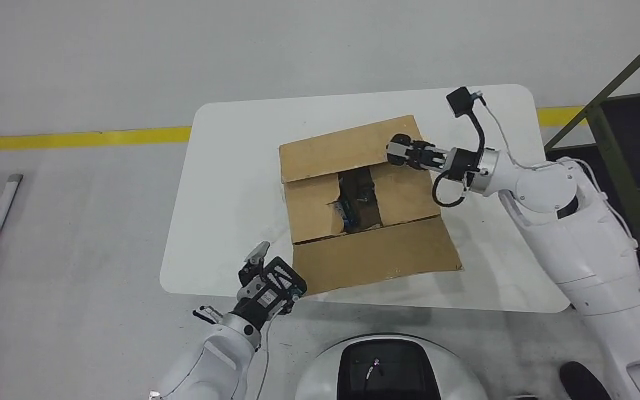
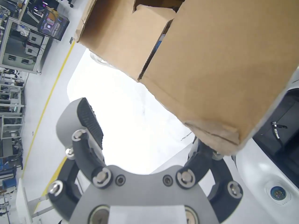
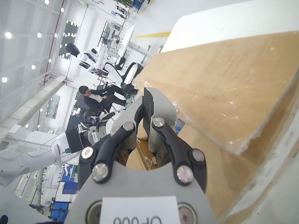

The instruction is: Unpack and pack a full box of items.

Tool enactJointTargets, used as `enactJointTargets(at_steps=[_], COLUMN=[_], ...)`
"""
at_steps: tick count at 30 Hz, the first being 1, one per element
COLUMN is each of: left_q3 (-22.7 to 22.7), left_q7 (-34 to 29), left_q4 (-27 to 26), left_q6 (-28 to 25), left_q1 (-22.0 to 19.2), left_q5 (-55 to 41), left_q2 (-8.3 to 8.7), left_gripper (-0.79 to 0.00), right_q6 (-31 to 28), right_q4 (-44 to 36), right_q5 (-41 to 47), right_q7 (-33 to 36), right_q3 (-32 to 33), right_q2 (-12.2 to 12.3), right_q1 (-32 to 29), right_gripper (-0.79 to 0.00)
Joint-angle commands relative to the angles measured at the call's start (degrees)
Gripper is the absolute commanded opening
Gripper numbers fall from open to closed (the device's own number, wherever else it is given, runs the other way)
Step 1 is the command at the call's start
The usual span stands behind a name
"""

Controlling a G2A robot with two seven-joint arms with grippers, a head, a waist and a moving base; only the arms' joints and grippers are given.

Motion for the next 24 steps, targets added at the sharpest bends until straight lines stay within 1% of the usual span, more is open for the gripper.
enactJointTargets(at_steps=[1, 3, 5, 8, 10, 12, 14, 17, 20, 24], left_q3=[-0.27, -0.62, -0.92, -1.38, -1.65, -1.92, -2.16, -2.51, -2.50, -2.25], left_q7=[-0.51, -0.94, -0.80, -0.64, -0.37, -0.03, 0.10, 0.09, 0.58, 1.09], left_q4=[0.13, 0.38, 0.53, 0.79, 1.01, 1.25, 1.51, 1.98, 2.44, 3.91], left_q6=[-0.35, -0.11, -0.28, -0.62, -0.54, -0.49, -0.74, -1.18, -1.49, -0.50], left_q1=[-0.61, -1.09, -1.60, -2.56, -3.28, -4.06, -4.81, -6.01, -7.43, -10.10], left_q5=[-0.49, -1.40, -2.37, -3.39, -4.21, -5.07, -5.80, -6.39, -5.54, -6.85], left_q2=[-0.20, -0.46, -0.69, -1.03, -1.28, -1.53, -1.76, -2.07, -2.39, -3.06], left_gripper=[0.000, 0.000, 0.000, 0.000, 0.000, 0.000, 0.000, 0.000, 0.000, 0.000], right_q6=[0.03, -0.04, -0.13, 0.67, 1.10, 2.02, 2.43, 2.35, 1.82, 2.52], right_q4=[-2.40, -4.00, -4.02, -1.01, 1.91, 4.79, 6.88, 8.82, 8.95, 8.76], right_q5=[0.29, 0.86, -1.30, -5.35, -8.95, -9.52, -12.00, -12.74, -12.09, -10.53], right_q7=[-1.85, -3.54, -5.64, -8.62, -12.22, -14.89, -16.12, -15.65, -14.46, -12.59], right_q3=[2.06, 4.56, 6.55, 7.81, 8.12, 7.96, 7.38, 6.08, 5.57, 5.84], right_q2=[0.27, 0.62, 0.99, 1.30, 1.38, 1.26, 1.25, 1.12, 1.10, 1.22], right_q1=[-0.45, -0.96, -1.39, -1.34, -1.26, -1.25, -1.08, -1.64, -2.45, -3.41], right_gripper=[-0.785, -0.785, -0.785, -0.785, -0.785, -0.785, -0.785, -0.785, -0.785, -0.785])
